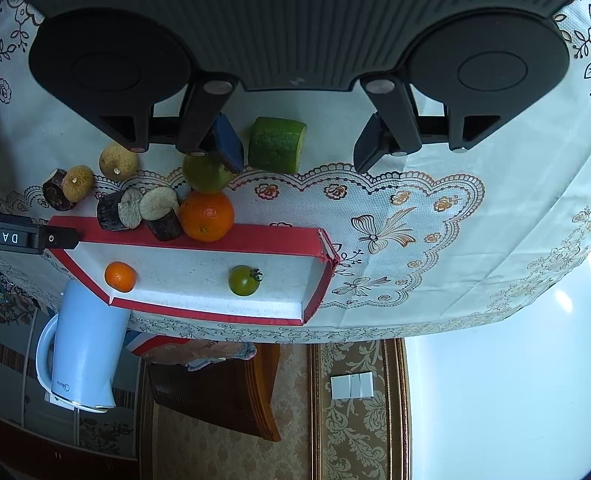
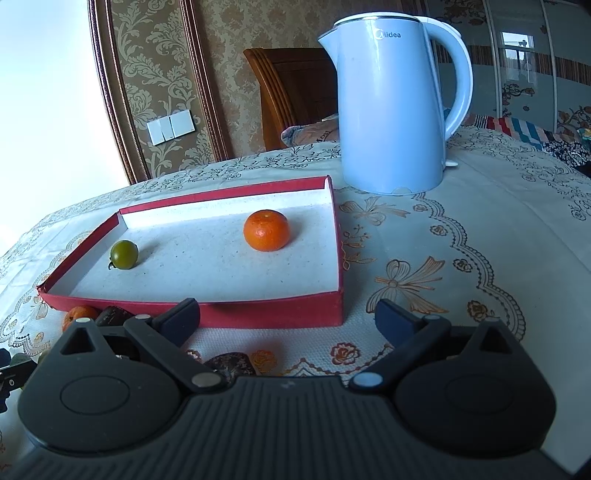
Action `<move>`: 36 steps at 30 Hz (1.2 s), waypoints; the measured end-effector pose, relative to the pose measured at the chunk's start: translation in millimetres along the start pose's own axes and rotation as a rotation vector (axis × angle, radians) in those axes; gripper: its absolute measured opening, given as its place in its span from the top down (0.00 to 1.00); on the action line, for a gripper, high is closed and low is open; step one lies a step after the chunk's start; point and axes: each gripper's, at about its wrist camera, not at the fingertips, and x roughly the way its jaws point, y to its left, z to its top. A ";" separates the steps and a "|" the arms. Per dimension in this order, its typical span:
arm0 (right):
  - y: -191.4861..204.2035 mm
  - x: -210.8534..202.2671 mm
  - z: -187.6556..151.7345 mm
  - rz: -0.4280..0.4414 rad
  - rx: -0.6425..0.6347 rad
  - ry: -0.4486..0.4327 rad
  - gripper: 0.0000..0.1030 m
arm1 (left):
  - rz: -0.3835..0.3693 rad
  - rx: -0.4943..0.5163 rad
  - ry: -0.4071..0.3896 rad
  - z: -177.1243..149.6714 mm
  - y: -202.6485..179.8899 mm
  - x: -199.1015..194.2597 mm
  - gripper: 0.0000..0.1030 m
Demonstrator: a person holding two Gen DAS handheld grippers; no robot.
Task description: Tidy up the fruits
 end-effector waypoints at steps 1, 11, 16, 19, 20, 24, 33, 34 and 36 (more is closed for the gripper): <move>0.4 0.1 -0.1 -0.001 -0.003 0.001 0.02 | 0.002 0.000 0.003 -0.1 0.1 0.5 0.37; 0.6 -0.3 -0.1 -0.012 -0.002 -0.007 0.00 | 0.007 -0.020 0.043 0.1 3.9 7.2 0.37; 1.6 -1.5 0.1 -0.017 -0.007 -0.020 0.00 | 0.006 -0.021 0.042 -0.2 3.7 7.1 0.37; 3.5 -2.5 0.1 -0.007 -0.017 -0.023 0.00 | 0.005 -0.020 0.046 0.2 3.6 8.0 0.37; 4.1 -2.8 -0.2 -0.006 -0.020 -0.023 0.00 | 0.006 -0.021 0.047 0.2 3.6 8.1 0.37; 4.5 -3.9 0.7 0.000 -0.021 -0.027 0.00 | 0.005 -0.025 0.055 0.4 4.4 9.4 0.37; 5.7 -2.4 -0.6 -0.003 -0.030 -0.018 0.00 | 0.006 -0.023 0.055 0.2 3.4 9.3 0.37; 5.6 -2.3 -0.5 -0.003 -0.029 -0.018 0.00 | 0.006 -0.024 0.056 0.3 3.5 9.5 0.37; 5.7 -3.4 -0.5 -0.002 -0.027 -0.022 0.00 | 0.007 -0.022 0.057 0.2 2.9 9.8 0.37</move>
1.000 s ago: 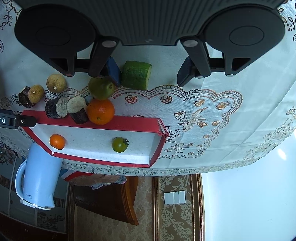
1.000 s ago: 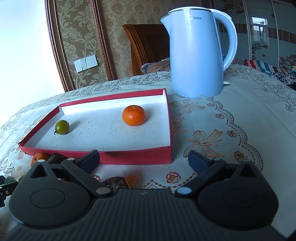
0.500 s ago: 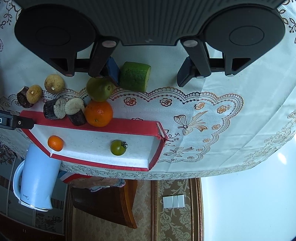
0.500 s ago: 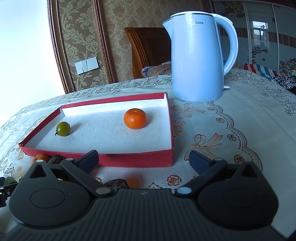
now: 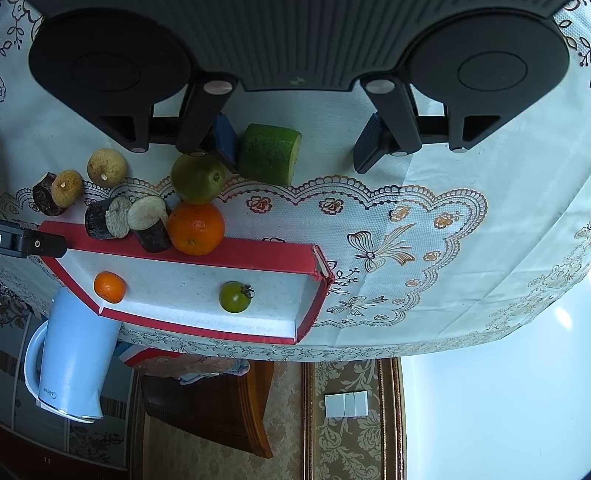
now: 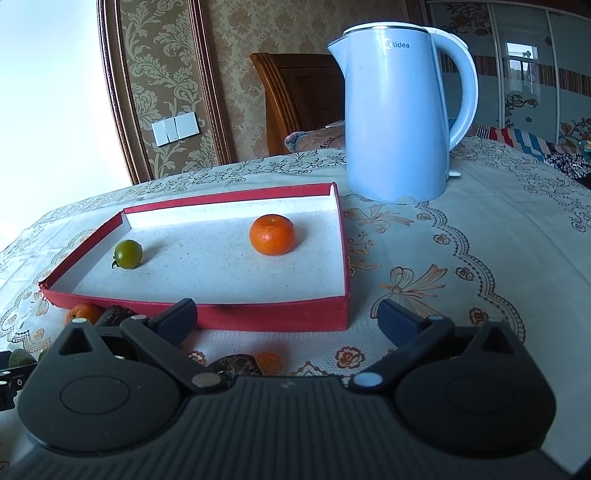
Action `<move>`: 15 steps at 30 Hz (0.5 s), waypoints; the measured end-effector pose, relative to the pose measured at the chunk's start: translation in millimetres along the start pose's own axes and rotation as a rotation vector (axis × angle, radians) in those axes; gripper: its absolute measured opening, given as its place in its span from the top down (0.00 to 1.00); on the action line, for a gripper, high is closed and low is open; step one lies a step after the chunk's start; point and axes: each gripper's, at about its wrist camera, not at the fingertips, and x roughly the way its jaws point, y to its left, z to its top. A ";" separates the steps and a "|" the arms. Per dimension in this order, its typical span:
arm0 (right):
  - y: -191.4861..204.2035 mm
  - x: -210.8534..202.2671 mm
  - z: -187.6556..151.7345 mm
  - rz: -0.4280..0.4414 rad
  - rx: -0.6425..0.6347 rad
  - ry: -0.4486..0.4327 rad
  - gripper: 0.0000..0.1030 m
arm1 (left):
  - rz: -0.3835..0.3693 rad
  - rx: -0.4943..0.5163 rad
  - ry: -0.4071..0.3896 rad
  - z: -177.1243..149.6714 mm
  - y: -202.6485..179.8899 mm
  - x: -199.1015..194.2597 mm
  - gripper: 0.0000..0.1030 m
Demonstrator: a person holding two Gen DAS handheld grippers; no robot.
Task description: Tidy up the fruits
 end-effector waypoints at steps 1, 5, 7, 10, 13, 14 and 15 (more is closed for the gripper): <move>0.1 -0.2 0.1 0.001 -0.001 -0.001 0.00 | 0.001 0.002 0.000 -0.1 -0.3 0.0 0.37; 1.0 -0.1 -0.3 0.003 -0.007 0.002 0.00 | 0.001 0.002 0.000 -0.1 -0.7 -0.2 0.37; 1.4 0.2 -0.3 0.001 -0.009 0.003 0.00 | 0.002 0.003 0.000 0.0 -0.5 -0.1 0.37; 1.3 0.4 -0.2 0.002 -0.008 0.005 0.00 | 0.003 0.002 -0.001 0.0 -0.6 0.0 0.37; 1.4 0.4 -0.3 0.001 -0.009 0.007 0.00 | 0.018 0.005 -0.004 0.8 -2.3 1.6 0.37; 1.6 0.5 -0.1 0.002 -0.009 0.008 0.00 | 0.022 0.008 -0.004 1.2 -3.0 2.3 0.37; 1.8 0.6 -0.3 0.003 -0.010 0.009 0.00 | 0.026 0.011 -0.004 1.4 -3.7 2.5 0.37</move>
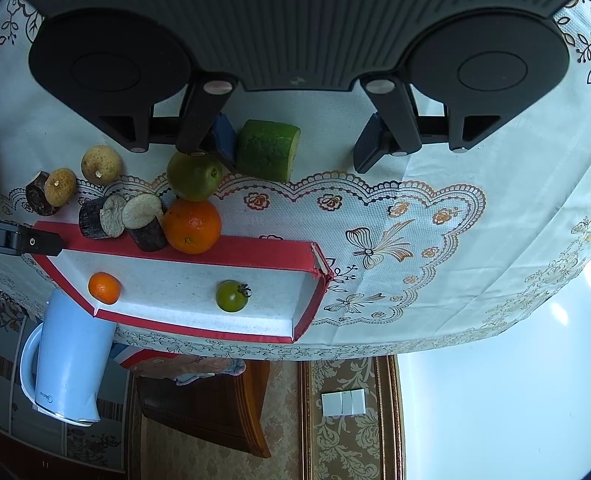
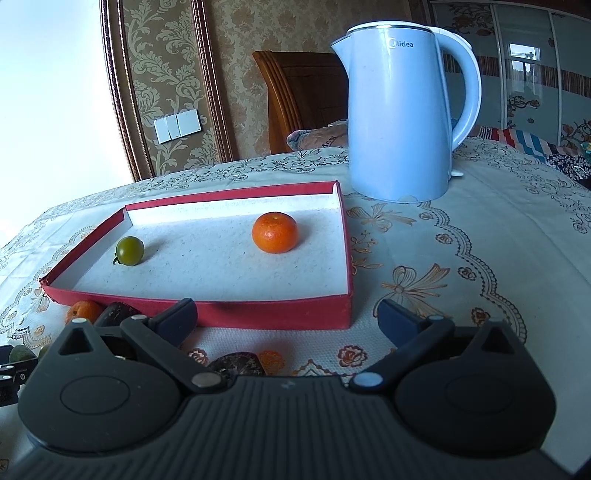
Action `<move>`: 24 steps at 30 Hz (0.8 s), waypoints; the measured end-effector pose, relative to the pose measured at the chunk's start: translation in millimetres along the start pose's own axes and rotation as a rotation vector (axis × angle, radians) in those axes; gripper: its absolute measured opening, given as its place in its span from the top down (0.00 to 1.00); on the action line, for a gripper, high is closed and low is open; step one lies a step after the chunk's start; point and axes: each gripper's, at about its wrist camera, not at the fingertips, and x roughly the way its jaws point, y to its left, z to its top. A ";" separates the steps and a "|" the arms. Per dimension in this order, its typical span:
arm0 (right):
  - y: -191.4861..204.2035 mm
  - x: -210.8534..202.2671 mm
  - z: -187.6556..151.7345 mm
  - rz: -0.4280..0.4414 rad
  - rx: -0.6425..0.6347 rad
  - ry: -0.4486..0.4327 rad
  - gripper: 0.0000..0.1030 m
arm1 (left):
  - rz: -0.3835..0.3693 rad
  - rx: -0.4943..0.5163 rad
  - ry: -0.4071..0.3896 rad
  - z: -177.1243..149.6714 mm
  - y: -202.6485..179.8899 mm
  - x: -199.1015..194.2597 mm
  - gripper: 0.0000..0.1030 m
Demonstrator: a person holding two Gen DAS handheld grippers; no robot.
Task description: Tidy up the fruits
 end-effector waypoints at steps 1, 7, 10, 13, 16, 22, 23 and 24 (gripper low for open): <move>0.1 0.1 -0.1 -0.002 -0.001 0.001 0.00 | 0.003 0.001 -0.002 0.2 -0.3 0.1 0.37; 1.2 2.1 -0.8 -0.011 -0.007 0.011 0.00 | 0.019 -0.023 -0.009 2.3 2.3 1.9 0.37; 2.1 3.0 -1.2 -0.015 -0.012 0.014 0.00 | 0.028 -0.021 -0.015 2.6 1.7 2.0 0.37; 2.6 3.2 -1.2 -0.017 -0.014 0.015 0.00 | 0.028 -0.021 -0.016 2.6 1.6 2.0 0.37; 3.0 2.8 -1.2 -0.017 -0.015 0.015 0.00 | 0.031 -0.018 -0.018 2.6 1.0 1.7 0.37; 3.5 3.4 -1.5 -0.015 -0.018 0.014 0.00 | 0.035 -0.010 -0.019 1.9 -0.4 1.2 0.37; 3.7 3.5 -1.7 -0.015 -0.019 0.014 0.00 | 0.036 -0.009 -0.020 1.8 -0.5 1.1 0.37; 3.7 3.4 -1.7 -0.015 -0.019 0.014 0.00 | 0.036 -0.008 -0.019 1.8 -0.6 1.2 0.37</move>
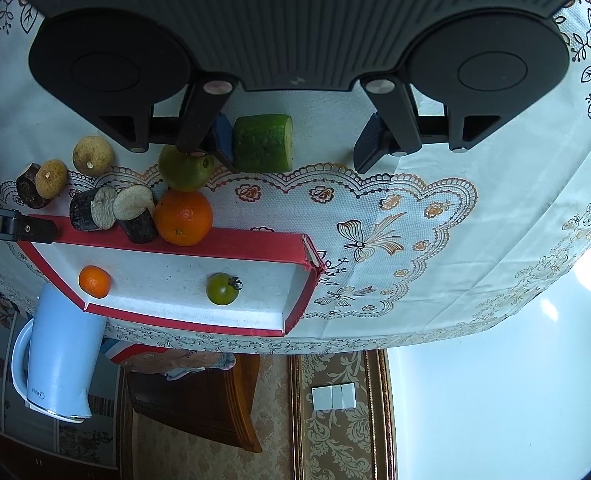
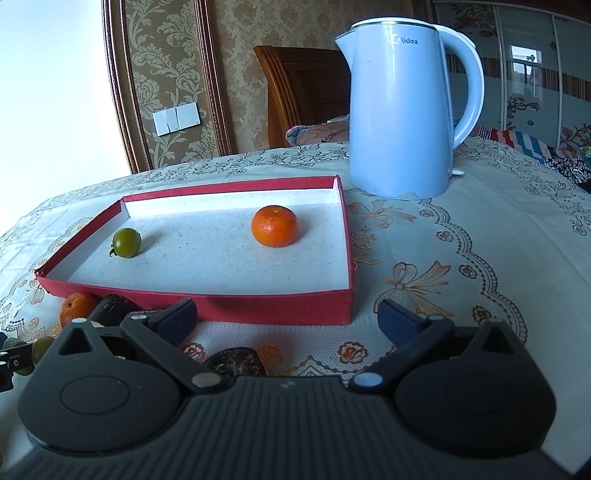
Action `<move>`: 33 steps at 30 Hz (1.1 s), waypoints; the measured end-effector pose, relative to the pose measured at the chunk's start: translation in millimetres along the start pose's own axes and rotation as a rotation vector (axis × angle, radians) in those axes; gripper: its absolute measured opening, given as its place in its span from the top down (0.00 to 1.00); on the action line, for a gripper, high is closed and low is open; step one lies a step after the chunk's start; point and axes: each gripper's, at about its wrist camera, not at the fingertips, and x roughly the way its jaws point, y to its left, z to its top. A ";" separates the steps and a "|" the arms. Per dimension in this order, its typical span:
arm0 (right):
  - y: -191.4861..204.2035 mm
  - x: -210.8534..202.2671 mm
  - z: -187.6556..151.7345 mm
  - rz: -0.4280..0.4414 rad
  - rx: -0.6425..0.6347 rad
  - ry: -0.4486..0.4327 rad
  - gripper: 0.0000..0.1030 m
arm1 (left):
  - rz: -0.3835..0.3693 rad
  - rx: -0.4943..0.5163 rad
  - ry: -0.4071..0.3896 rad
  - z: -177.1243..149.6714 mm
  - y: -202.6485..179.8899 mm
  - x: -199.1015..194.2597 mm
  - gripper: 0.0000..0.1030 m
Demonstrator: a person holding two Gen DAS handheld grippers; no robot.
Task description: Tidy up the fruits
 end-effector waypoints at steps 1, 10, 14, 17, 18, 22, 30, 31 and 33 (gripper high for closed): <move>0.2 0.0 0.0 0.000 -0.001 0.000 0.00 | 0.000 -0.001 0.000 0.0 0.0 -0.1 0.37; 0.7 0.3 -0.4 -0.002 -0.003 0.003 0.00 | 0.000 0.000 0.000 0.0 -0.1 -0.1 0.37; -0.1 -0.8 -0.2 0.002 0.001 -0.006 0.00 | 0.000 0.003 0.001 -0.1 -0.5 0.2 0.37; -0.2 -1.4 -0.2 0.004 0.001 -0.008 0.00 | 0.000 0.004 0.001 -0.2 -0.7 0.0 0.37; -0.2 -1.9 -0.1 0.005 0.001 -0.011 0.00 | 0.000 0.004 0.001 -0.2 -0.7 -0.1 0.37; 0.0 -3.4 -0.3 0.007 -0.001 -0.015 0.00 | 0.000 0.004 0.001 -0.3 -0.6 -0.2 0.37; -0.4 -3.8 0.2 0.009 0.001 -0.017 0.00 | 0.001 0.005 0.001 -0.2 -0.7 -0.2 0.37; -0.1 -3.8 0.1 0.010 -0.001 -0.018 0.00 | 0.000 0.004 0.001 -0.2 -0.8 -0.1 0.37; 0.0 -4.1 0.2 0.010 -0.004 -0.018 0.00 | 0.000 0.004 0.001 -0.1 -0.8 -0.1 0.37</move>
